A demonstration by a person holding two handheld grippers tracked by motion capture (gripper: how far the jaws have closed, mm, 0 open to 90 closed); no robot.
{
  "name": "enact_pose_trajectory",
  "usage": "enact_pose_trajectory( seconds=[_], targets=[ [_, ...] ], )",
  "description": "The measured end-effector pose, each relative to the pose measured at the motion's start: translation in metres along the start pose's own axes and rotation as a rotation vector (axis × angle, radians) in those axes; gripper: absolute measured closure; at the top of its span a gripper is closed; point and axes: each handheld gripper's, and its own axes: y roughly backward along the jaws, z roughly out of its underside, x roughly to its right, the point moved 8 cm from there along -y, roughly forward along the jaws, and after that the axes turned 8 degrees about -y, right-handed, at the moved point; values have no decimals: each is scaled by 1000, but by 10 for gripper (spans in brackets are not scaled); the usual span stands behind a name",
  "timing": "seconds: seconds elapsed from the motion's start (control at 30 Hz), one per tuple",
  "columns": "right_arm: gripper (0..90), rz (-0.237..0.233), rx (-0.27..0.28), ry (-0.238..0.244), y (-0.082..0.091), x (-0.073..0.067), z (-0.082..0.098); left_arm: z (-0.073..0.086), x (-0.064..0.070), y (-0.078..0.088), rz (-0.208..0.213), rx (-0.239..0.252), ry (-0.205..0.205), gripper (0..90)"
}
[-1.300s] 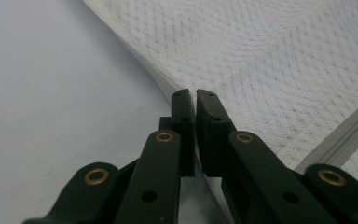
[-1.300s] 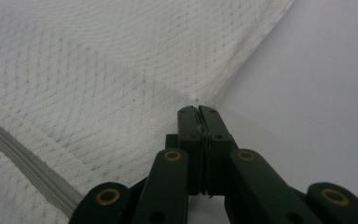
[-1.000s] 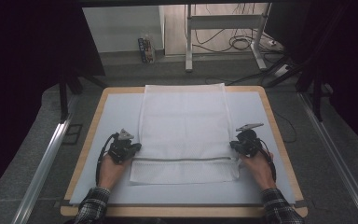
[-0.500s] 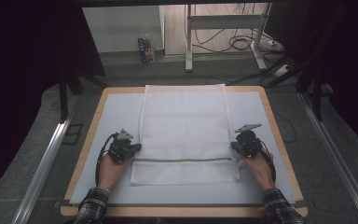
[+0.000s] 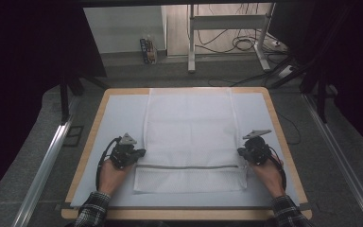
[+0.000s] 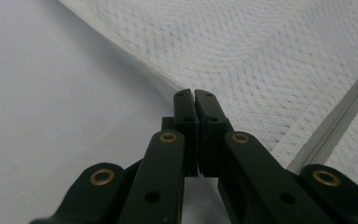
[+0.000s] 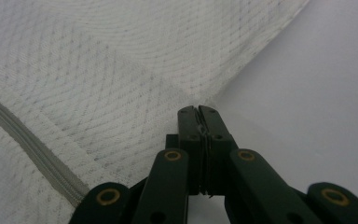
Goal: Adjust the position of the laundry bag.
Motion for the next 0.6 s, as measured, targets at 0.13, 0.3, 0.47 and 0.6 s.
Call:
enact_pose_trajectory(
  seconds=[0.13,0.3,0.47,0.6],
  targets=[
    [876,-11,9,8,7,-2,4,1,6,3,12,0,-16,887],
    [877,-24,16,21,14,-9,8,5,14,9,30,-10,-26,886],
    [877,-25,13,33,21,-14,14,10,22,14,47,-20,-37,886],
    [876,-17,15,46,26,-17,17,11,28,18,53,-23,-47,885]
  ],
)
